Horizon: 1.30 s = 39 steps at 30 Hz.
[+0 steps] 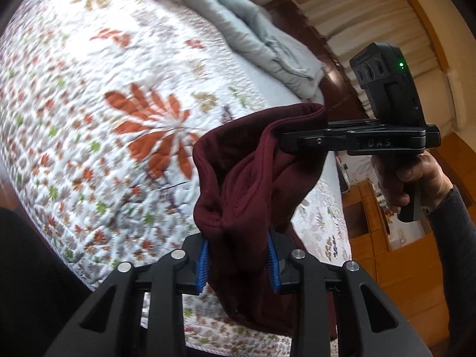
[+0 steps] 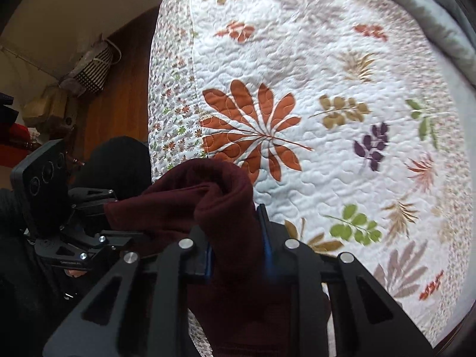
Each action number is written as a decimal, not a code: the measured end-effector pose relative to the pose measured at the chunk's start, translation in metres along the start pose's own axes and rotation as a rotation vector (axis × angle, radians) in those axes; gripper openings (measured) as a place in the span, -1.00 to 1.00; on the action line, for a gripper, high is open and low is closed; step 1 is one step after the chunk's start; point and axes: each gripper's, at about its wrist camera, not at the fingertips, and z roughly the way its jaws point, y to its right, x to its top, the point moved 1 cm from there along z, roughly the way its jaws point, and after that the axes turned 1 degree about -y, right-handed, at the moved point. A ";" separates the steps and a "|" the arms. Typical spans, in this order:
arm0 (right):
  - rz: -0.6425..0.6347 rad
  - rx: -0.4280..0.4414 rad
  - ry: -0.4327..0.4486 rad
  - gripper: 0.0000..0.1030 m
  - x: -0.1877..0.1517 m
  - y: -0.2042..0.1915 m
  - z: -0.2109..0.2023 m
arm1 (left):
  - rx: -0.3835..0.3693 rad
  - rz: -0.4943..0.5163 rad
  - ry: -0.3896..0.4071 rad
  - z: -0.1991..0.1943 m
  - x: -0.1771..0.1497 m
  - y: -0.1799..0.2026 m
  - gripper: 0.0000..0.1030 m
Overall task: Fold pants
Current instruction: 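Close the left tool on the pants end while the right tool grasps beside it, then lift the gripped pants end off the quilt with both tools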
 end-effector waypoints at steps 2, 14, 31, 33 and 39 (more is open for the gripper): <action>0.005 -0.024 0.030 -0.58 -0.009 -0.005 -0.014 | -0.016 0.038 0.002 -0.004 0.001 0.013 -0.40; 0.066 -0.125 0.194 -0.60 -0.089 -0.014 -0.099 | -0.087 0.253 0.029 -0.034 -0.023 0.101 -0.40; 0.180 -0.213 0.347 -0.74 -0.225 -0.008 -0.166 | -0.173 0.486 -0.021 -0.029 -0.078 0.212 -0.40; 0.196 -0.213 0.359 -0.74 -0.240 -0.006 -0.169 | -0.182 0.501 -0.033 -0.028 -0.086 0.221 -0.40; 0.242 -0.237 0.384 -0.75 -0.287 -0.004 -0.175 | -0.212 0.553 -0.076 -0.018 -0.112 0.248 -0.40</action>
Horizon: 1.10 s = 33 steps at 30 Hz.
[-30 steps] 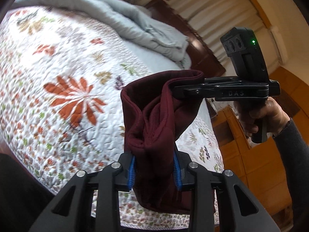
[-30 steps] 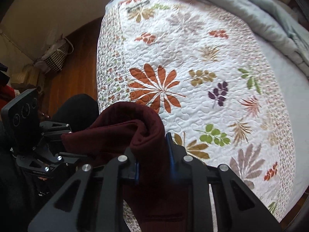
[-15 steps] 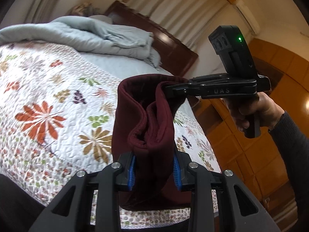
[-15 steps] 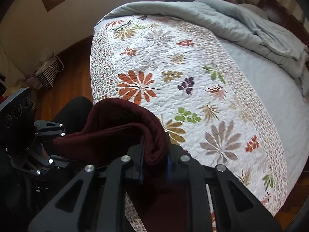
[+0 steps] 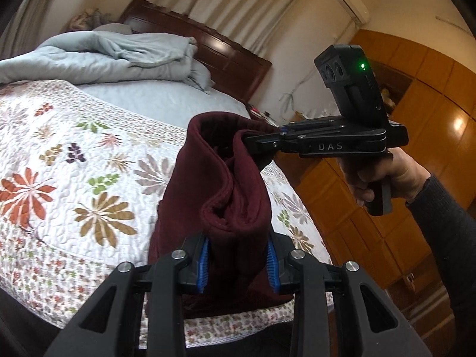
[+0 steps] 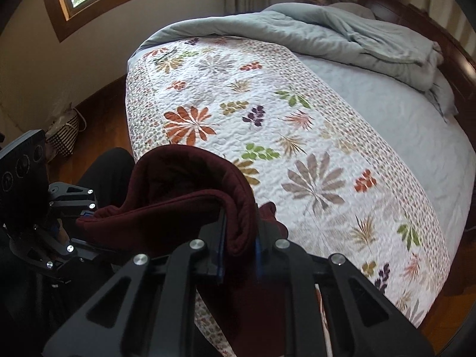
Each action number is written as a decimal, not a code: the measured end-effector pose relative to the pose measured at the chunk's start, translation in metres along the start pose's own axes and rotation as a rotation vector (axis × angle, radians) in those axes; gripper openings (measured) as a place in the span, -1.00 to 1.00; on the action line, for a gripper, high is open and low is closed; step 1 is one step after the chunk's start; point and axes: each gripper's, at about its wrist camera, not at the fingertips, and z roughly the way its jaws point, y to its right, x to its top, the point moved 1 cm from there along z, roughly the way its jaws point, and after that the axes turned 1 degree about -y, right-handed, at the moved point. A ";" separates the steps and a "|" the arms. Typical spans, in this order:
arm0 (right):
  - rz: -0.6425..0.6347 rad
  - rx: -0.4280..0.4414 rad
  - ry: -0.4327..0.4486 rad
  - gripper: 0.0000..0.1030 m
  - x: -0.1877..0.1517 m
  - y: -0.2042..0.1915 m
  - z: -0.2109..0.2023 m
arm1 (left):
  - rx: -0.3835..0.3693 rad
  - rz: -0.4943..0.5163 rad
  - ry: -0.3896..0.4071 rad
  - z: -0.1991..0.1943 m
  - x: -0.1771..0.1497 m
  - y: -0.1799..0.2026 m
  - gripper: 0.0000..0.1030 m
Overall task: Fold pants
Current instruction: 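Lift the gripped pants end off the quilt with both tools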
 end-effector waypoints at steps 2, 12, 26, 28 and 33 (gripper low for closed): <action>0.016 -0.009 0.004 -0.75 -0.015 0.008 -0.006 | -0.012 0.016 -0.013 0.007 -0.003 0.009 -0.40; 0.094 -0.042 0.013 -0.76 -0.076 0.039 -0.017 | -0.056 0.093 -0.092 0.049 -0.017 0.056 -0.40; 0.181 -0.064 -0.016 -0.77 -0.161 0.087 0.000 | -0.094 0.155 -0.232 0.119 -0.056 0.098 -0.41; 0.189 -0.066 -0.019 -0.77 -0.171 0.092 0.003 | -0.097 0.160 -0.251 0.128 -0.061 0.102 -0.41; 0.220 -0.057 -0.019 -0.77 -0.195 0.104 0.011 | -0.097 0.176 -0.294 0.148 -0.075 0.107 -0.41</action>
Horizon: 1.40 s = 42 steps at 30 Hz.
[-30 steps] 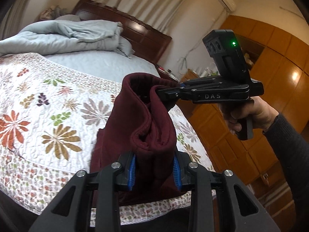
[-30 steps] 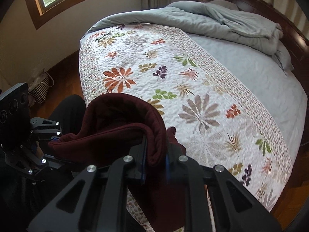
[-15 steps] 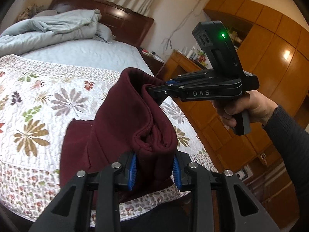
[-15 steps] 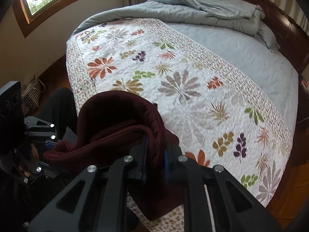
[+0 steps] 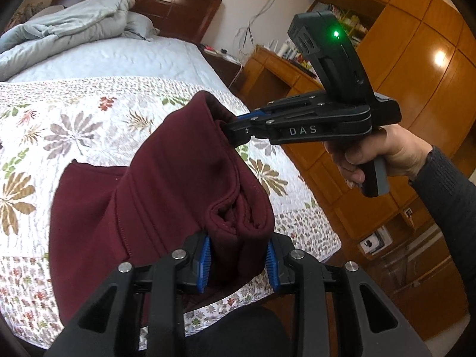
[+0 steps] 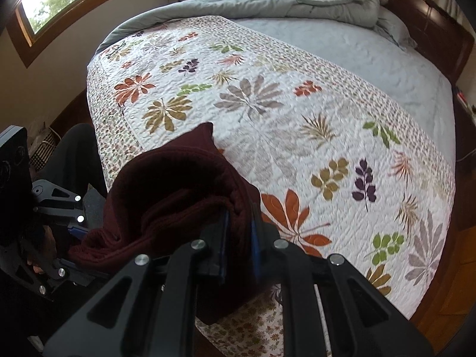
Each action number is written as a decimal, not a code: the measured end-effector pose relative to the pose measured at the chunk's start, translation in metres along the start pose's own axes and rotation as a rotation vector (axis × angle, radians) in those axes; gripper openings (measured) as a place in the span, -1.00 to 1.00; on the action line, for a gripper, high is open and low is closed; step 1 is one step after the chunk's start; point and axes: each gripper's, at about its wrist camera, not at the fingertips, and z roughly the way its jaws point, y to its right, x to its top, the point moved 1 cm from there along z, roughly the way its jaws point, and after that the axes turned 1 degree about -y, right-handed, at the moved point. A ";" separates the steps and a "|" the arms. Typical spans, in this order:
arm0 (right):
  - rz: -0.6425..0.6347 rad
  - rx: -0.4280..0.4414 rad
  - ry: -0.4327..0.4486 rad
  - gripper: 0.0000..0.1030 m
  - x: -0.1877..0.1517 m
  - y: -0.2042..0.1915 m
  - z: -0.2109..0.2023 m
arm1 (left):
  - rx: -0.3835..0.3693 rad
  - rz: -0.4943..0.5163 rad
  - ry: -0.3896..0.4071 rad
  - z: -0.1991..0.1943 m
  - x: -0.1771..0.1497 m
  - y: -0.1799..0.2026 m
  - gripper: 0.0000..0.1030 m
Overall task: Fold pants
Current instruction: 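Lift the gripped pants end off the quilt with both tools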
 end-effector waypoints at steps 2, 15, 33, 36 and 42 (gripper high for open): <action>0.013 0.004 -0.004 -0.77 -0.008 0.006 0.005 | -0.001 0.002 -0.016 0.009 -0.002 0.002 -0.41; 0.073 0.043 -0.001 -0.78 -0.045 0.035 0.028 | 0.001 0.010 -0.094 0.051 -0.014 0.009 -0.42; 0.129 0.072 0.014 -0.78 -0.080 0.056 0.046 | 0.025 0.009 -0.140 0.085 -0.026 0.014 -0.42; 0.138 0.078 0.013 -0.78 -0.084 0.059 0.050 | 0.027 0.004 -0.147 0.090 -0.027 0.012 -0.42; 0.156 0.088 0.011 -0.77 -0.091 0.065 0.057 | 0.034 0.013 -0.159 0.100 -0.031 0.012 -0.42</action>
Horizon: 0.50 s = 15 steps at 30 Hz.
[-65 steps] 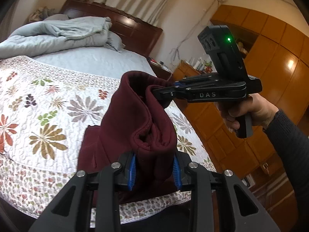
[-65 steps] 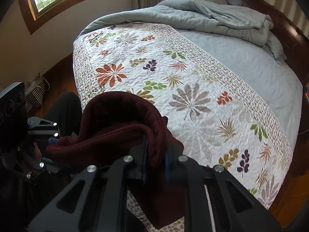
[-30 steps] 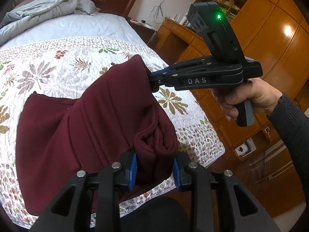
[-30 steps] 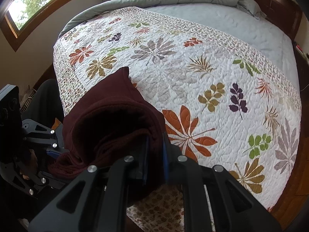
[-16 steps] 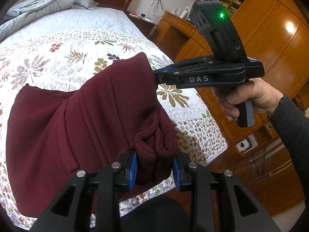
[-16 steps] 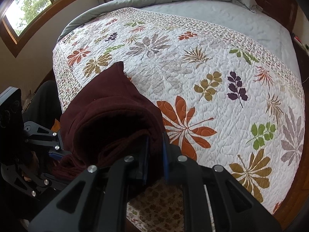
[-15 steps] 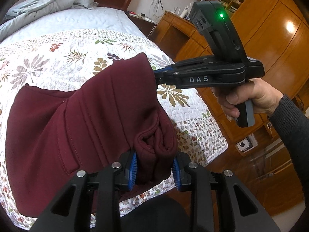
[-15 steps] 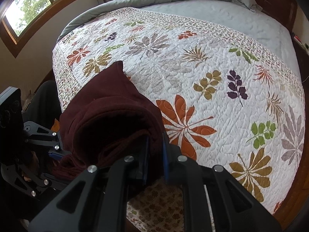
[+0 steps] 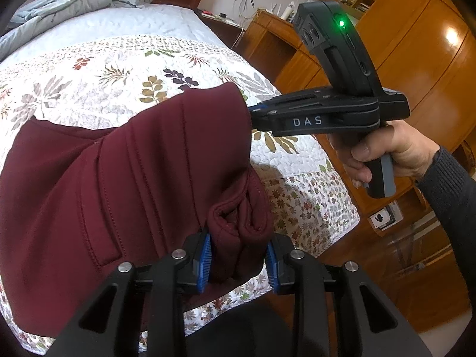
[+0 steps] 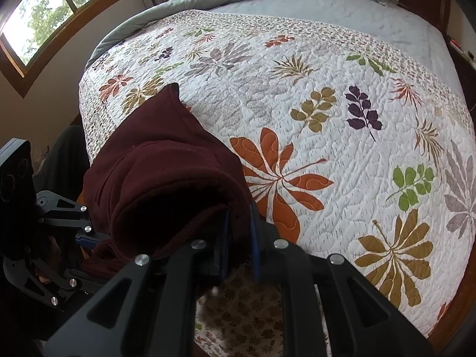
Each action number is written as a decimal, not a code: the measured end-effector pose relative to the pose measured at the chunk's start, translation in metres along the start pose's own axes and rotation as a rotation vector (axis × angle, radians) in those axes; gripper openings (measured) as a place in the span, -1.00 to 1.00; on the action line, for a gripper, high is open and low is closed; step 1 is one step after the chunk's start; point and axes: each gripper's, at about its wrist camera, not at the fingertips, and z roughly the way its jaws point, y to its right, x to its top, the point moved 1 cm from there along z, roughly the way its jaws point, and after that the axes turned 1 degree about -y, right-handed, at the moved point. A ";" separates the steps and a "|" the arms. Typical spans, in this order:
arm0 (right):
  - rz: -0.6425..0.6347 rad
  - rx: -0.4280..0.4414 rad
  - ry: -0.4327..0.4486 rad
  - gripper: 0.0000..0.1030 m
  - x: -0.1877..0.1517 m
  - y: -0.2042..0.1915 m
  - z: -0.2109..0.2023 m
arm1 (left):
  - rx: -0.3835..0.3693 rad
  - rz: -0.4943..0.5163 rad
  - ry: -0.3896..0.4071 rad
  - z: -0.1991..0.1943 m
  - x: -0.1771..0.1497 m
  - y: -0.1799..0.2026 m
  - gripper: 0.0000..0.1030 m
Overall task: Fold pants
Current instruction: 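Lift the gripped pants end off the quilt with both tools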
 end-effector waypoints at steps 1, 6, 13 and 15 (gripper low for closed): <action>0.005 0.003 0.001 -0.77 -0.002 0.001 0.001 | 0.001 0.001 -0.005 0.003 0.000 0.000 -0.42; 0.028 0.011 0.002 -0.77 -0.010 0.007 0.008 | 0.007 0.007 -0.016 0.008 -0.003 0.000 -0.42; 0.067 0.012 0.012 -0.76 -0.018 0.010 0.010 | 0.012 0.018 -0.023 0.010 -0.004 0.001 -0.41; 0.071 0.003 0.012 -0.74 -0.018 0.008 0.009 | 0.014 0.022 -0.024 0.009 -0.005 0.002 -0.41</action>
